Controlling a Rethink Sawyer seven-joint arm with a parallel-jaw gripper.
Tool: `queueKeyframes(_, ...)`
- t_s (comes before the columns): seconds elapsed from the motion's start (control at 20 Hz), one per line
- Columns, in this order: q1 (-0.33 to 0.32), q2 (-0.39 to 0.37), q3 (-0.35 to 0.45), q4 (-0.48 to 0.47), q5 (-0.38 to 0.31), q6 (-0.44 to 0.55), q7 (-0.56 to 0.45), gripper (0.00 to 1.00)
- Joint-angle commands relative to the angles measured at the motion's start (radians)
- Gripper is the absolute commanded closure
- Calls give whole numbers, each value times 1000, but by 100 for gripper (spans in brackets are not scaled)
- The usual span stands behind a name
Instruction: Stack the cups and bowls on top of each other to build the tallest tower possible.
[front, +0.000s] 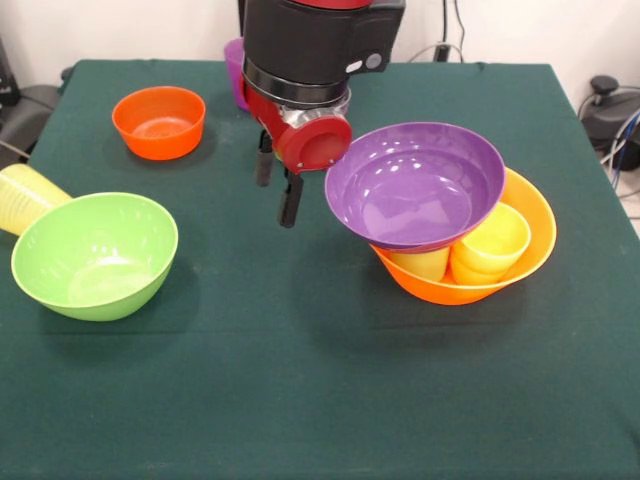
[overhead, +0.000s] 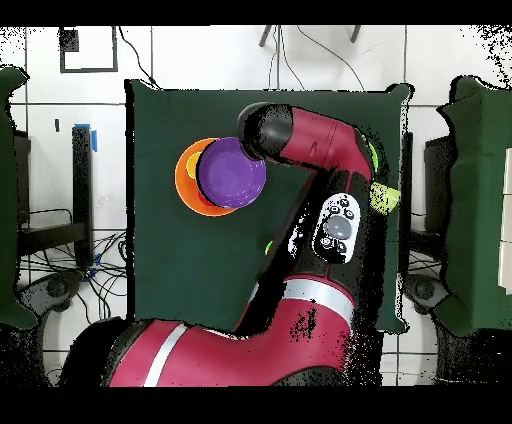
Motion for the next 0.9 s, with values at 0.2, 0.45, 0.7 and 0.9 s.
queueKeyframes(0.2,44,13,69,63,-43,-44,27,0)
queueKeyframes(0.45,52,13,63,67,-40,-48,36,0)
queueKeyframes(0.7,57,15,58,64,-36,-41,43,0)
queueKeyframes(0.9,64,12,52,67,-34,-37,50,0)
